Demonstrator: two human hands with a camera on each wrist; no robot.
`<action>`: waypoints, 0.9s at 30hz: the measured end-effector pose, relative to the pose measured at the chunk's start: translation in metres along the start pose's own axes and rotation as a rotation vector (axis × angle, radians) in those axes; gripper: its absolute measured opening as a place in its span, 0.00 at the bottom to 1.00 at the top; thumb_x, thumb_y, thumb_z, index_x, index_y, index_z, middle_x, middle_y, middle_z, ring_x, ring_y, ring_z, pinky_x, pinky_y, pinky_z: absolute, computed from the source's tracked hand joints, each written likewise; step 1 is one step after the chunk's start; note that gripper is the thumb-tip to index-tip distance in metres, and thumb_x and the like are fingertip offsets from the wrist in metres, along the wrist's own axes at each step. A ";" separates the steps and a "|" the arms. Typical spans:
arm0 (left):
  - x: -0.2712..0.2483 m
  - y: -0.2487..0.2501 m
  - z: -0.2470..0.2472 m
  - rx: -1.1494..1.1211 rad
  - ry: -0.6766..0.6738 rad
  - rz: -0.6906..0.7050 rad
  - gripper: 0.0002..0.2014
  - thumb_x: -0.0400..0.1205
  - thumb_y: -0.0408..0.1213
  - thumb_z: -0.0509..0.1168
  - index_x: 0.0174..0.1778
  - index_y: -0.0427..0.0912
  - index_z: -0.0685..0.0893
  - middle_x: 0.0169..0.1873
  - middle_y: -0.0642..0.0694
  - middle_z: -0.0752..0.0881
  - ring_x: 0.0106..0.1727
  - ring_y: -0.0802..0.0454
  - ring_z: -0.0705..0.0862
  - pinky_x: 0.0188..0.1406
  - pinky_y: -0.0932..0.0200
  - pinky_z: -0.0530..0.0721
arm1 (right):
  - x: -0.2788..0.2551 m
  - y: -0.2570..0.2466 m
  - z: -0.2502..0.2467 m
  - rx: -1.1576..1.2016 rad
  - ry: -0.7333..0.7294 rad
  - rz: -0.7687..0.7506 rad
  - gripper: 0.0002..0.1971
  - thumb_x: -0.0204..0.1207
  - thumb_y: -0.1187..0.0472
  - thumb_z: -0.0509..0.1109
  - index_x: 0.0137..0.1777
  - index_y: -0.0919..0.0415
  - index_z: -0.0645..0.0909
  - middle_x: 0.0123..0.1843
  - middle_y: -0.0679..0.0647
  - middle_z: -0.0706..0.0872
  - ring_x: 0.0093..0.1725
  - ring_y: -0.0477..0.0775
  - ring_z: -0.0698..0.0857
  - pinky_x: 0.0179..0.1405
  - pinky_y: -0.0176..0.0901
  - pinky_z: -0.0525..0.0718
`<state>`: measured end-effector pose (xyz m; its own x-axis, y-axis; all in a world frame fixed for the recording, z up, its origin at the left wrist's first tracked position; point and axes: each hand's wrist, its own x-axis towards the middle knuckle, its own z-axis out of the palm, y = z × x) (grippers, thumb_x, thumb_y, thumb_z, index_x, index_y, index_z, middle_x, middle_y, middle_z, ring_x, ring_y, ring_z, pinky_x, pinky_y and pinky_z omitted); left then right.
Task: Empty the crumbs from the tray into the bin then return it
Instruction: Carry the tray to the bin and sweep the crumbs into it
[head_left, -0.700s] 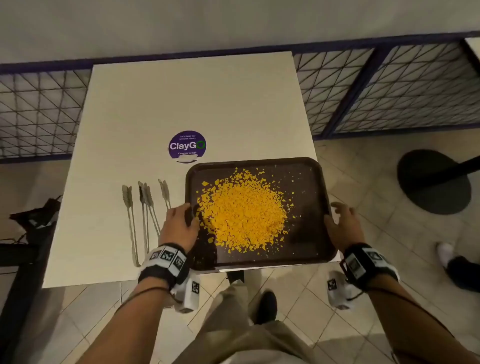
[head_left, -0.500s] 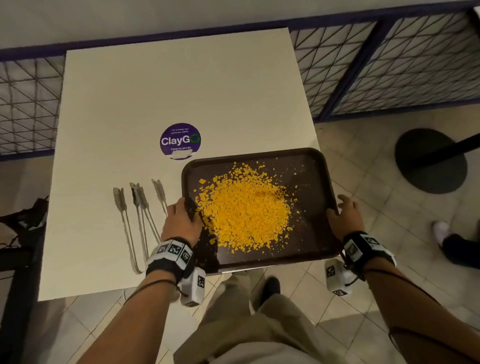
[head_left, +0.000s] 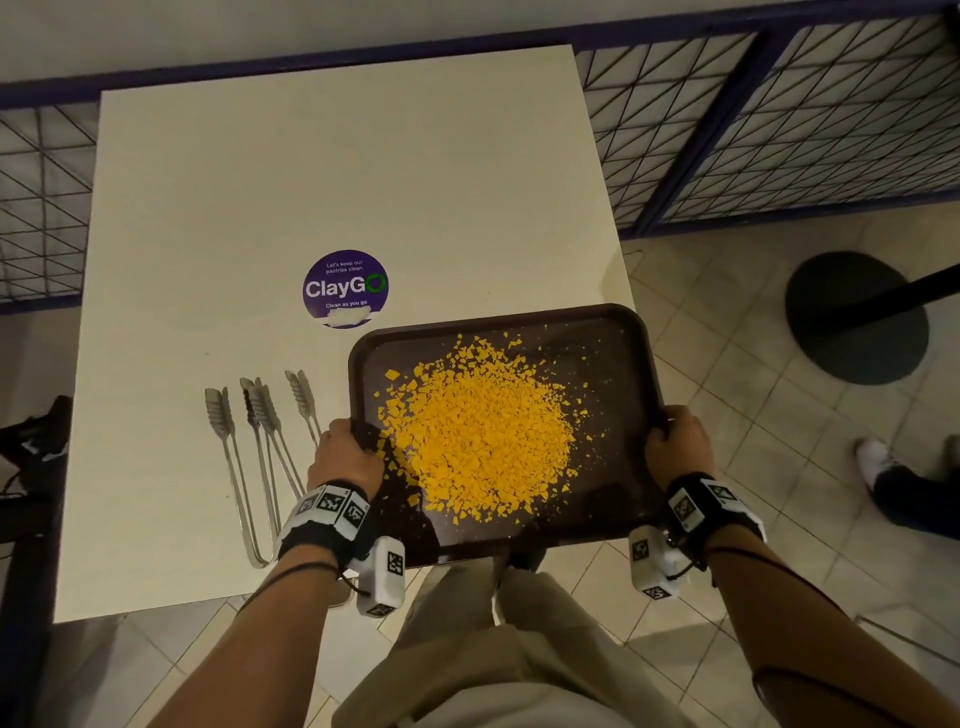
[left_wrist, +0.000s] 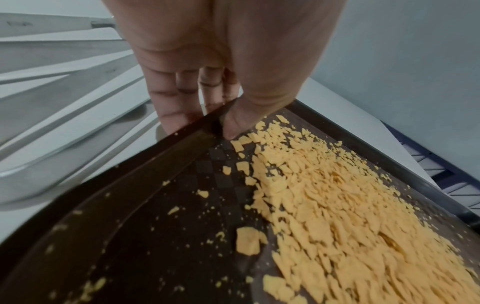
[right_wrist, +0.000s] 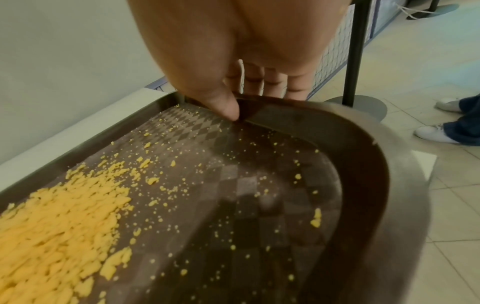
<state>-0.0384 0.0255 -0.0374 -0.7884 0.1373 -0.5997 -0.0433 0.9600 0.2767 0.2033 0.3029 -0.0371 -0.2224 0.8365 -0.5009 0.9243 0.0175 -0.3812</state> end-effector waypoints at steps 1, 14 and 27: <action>0.000 -0.001 0.000 -0.010 0.003 0.009 0.20 0.80 0.33 0.65 0.69 0.40 0.75 0.60 0.35 0.83 0.60 0.31 0.82 0.59 0.42 0.78 | 0.000 -0.002 -0.001 0.016 -0.007 0.008 0.17 0.80 0.64 0.62 0.68 0.58 0.72 0.64 0.59 0.80 0.57 0.60 0.82 0.57 0.59 0.84; -0.028 -0.025 -0.020 -0.476 0.115 0.163 0.24 0.89 0.35 0.56 0.82 0.48 0.64 0.70 0.37 0.79 0.69 0.36 0.78 0.66 0.50 0.72 | -0.028 -0.011 -0.028 0.252 -0.077 -0.007 0.14 0.86 0.57 0.57 0.69 0.55 0.70 0.56 0.56 0.81 0.52 0.59 0.83 0.50 0.54 0.82; -0.065 -0.083 -0.025 -0.576 0.245 0.211 0.20 0.89 0.34 0.56 0.78 0.51 0.70 0.51 0.41 0.86 0.52 0.39 0.84 0.60 0.45 0.81 | -0.095 0.016 -0.026 0.451 -0.228 -0.026 0.07 0.86 0.55 0.56 0.53 0.48 0.76 0.55 0.59 0.85 0.53 0.61 0.86 0.59 0.67 0.82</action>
<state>0.0015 -0.0691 -0.0026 -0.9297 0.1835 -0.3194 -0.1405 0.6249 0.7679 0.2474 0.2374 0.0245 -0.3523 0.6969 -0.6247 0.7026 -0.2440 -0.6684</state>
